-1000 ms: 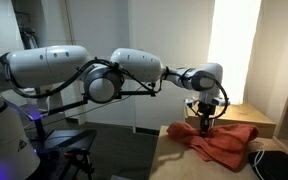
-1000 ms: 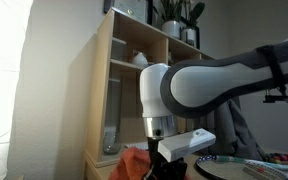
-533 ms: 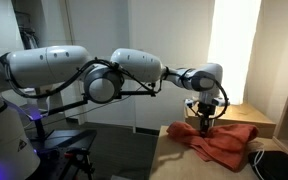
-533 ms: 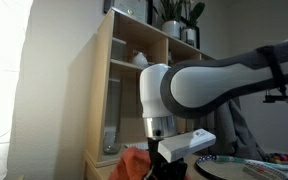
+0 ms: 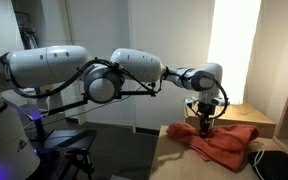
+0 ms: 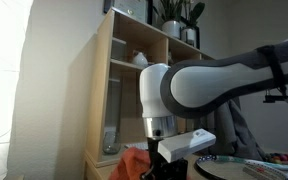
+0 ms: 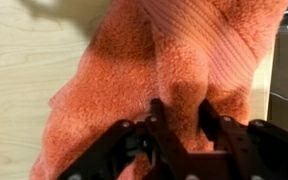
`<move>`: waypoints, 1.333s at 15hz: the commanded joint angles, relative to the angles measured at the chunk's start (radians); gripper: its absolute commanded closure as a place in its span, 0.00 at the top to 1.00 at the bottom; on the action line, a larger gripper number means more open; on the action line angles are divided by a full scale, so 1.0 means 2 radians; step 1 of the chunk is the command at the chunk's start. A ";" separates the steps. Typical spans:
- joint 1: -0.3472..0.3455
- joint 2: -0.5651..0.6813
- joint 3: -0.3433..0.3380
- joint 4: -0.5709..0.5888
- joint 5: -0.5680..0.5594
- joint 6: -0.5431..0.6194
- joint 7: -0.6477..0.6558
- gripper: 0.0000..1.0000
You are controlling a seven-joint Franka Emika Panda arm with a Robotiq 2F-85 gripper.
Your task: Use the orange towel to wipe the counter
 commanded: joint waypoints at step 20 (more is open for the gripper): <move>0.020 -0.006 0.001 0.033 0.018 0.230 -0.021 1.00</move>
